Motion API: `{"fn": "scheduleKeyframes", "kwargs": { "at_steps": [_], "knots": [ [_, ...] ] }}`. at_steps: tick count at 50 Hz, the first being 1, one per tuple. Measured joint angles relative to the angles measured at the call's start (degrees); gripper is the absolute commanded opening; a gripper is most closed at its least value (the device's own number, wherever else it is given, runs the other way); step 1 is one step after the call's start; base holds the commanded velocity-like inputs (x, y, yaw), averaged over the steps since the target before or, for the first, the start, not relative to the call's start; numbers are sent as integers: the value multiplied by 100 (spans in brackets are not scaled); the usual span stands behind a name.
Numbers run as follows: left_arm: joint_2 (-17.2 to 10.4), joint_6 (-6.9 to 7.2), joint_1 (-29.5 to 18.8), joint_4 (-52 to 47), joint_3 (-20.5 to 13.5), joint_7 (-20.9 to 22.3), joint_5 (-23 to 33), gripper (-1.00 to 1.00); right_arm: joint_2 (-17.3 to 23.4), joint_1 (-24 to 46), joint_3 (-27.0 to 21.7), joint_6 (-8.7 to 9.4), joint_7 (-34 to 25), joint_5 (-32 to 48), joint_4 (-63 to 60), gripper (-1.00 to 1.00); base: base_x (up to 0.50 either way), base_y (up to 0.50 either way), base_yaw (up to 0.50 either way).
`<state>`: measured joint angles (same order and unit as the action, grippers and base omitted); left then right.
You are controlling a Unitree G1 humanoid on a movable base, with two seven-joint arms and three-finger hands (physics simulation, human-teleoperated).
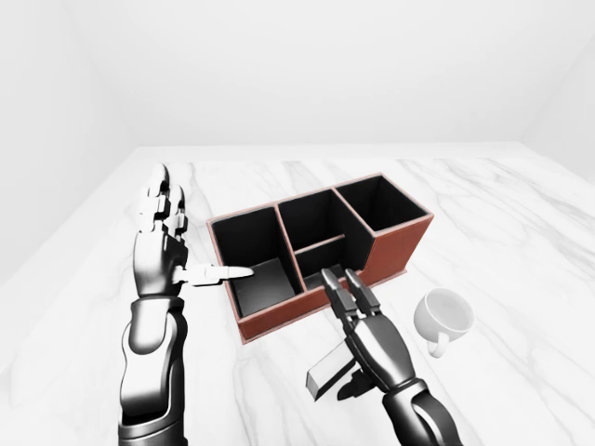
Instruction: Pick up the book and place it in the front compartment of the caddy.
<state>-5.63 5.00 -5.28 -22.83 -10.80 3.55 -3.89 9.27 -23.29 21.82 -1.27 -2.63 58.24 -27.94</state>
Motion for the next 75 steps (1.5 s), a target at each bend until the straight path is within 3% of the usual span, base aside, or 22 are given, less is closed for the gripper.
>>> {"fn": "scheduleKeyframes", "kwargs": {
  "at_steps": [75],
  "knots": [
    [6,0,5,41,21,-2,21,100,-122,278,-39,-369,443,216,1170,100,0,0,0]
  ]
}}
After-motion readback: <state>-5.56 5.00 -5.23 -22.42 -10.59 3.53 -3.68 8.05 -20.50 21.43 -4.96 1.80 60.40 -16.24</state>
